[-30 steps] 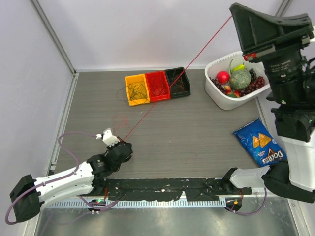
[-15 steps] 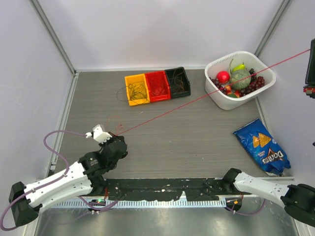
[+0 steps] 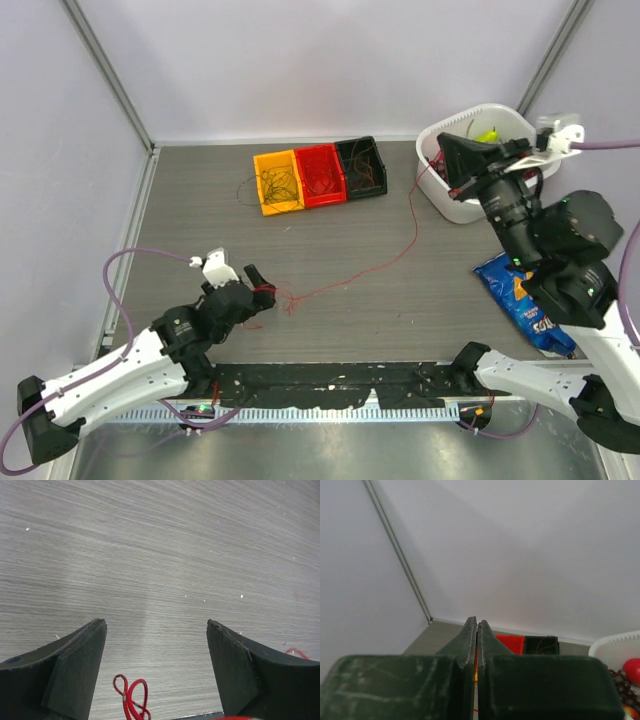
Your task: Untangle the cables
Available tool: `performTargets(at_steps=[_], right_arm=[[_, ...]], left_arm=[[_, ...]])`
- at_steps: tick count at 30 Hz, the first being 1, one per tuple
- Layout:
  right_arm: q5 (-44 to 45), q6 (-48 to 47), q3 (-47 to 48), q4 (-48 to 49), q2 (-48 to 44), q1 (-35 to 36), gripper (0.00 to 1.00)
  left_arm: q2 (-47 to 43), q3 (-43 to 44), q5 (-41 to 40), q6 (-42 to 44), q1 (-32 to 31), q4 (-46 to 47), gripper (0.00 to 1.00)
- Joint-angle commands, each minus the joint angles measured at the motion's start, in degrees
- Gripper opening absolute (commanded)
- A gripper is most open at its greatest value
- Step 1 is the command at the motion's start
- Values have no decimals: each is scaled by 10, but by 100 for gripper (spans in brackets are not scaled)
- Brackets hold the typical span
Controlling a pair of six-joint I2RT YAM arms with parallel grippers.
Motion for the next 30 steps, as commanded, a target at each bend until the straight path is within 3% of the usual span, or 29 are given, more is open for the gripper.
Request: performTargets(at_steps=[1, 4, 7, 9, 15, 22, 26, 27, 28, 30], right_arm=[[13, -15, 29, -4, -14, -1, 1], [18, -30, 49, -30, -16, -1, 1], [33, -35, 51, -44, -25, -1, 1], [34, -32, 49, -48, -32, -1, 1], [18, 9, 13, -73, -16, -1, 1], [-85, 151, -194, -125, 24, -1, 1], [-166, 193, -298, -126, 31, -1, 11], [-182, 199, -331, -119, 30, -1, 22], [-244, 198, -346, -115, 28, -1, 26], [-345, 181, -378, -94, 15, -1, 45]], left_arm=[[-25, 52, 10, 30, 3, -77, 82], [-39, 61, 2, 40, 1, -69, 81], [-26, 58, 21, 63, 2, -40, 91], [22, 68, 48, 86, 4, -31, 96], [208, 188, 134, 162, 4, -113, 95], [228, 212, 201, 197, 4, -92, 96], [240, 203, 276, 199, 9, -75, 96], [243, 199, 291, 198, 9, -67, 96], [247, 195, 303, 197, 9, -63, 95], [256, 191, 306, 193, 9, -66, 94]])
